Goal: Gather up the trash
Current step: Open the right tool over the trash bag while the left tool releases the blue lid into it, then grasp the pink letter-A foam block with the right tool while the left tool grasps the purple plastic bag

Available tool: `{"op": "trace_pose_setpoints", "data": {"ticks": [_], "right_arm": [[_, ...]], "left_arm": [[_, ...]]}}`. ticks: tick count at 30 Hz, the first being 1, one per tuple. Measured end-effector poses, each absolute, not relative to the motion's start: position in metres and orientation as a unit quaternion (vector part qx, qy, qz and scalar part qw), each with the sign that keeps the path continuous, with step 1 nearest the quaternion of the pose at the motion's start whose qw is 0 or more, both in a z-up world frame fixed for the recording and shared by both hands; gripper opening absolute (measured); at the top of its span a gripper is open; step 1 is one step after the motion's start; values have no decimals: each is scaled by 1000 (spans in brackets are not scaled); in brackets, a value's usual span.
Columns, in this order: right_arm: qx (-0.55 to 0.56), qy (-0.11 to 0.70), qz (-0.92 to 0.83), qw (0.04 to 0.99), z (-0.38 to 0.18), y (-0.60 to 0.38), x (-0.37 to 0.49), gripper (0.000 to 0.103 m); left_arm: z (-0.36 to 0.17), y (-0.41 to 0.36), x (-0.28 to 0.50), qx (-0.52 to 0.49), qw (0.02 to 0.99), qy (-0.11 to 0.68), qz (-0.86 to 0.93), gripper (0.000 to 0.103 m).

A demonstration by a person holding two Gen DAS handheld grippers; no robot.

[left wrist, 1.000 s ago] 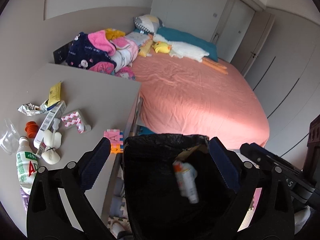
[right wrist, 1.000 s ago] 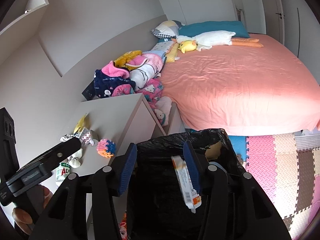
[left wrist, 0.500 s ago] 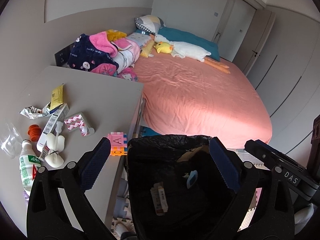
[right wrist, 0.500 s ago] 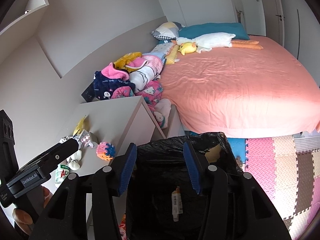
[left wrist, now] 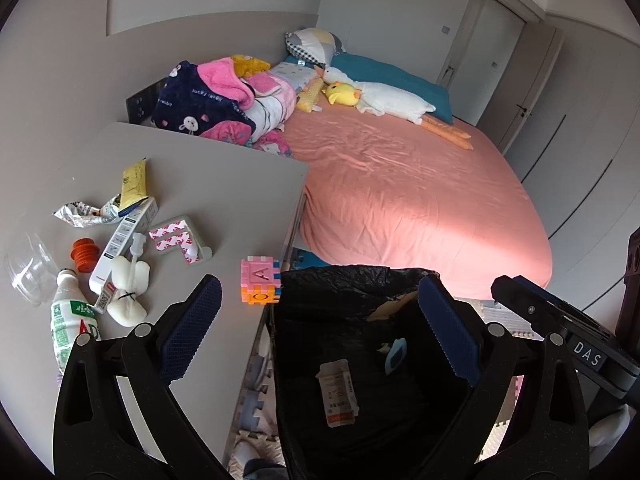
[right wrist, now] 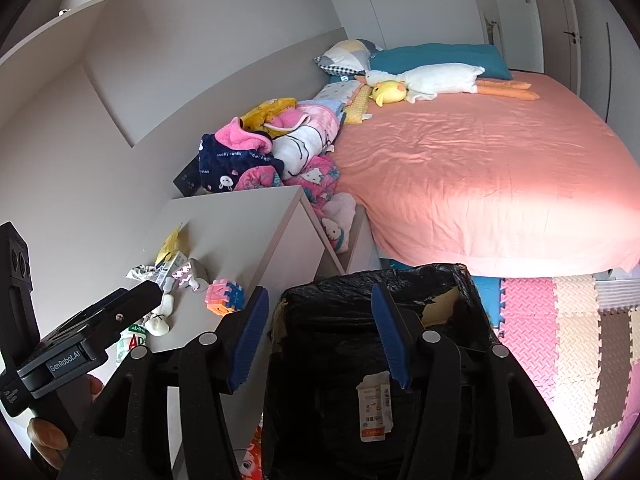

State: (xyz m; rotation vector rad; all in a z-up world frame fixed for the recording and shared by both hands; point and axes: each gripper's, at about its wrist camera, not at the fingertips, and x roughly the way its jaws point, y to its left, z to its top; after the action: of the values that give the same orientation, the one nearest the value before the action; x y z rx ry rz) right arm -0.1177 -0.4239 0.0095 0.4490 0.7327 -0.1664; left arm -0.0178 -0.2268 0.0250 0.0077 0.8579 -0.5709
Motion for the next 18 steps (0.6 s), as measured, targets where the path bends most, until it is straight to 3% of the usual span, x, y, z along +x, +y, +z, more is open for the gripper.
{"op": "trace_pose_setpoints", "data": {"ticks": [18], "right_arm": [[176, 401, 14, 899, -8, -352, -62, 63]], "left_arm": [[4, -126, -13, -42, 886, 436, -153, 95]]}}
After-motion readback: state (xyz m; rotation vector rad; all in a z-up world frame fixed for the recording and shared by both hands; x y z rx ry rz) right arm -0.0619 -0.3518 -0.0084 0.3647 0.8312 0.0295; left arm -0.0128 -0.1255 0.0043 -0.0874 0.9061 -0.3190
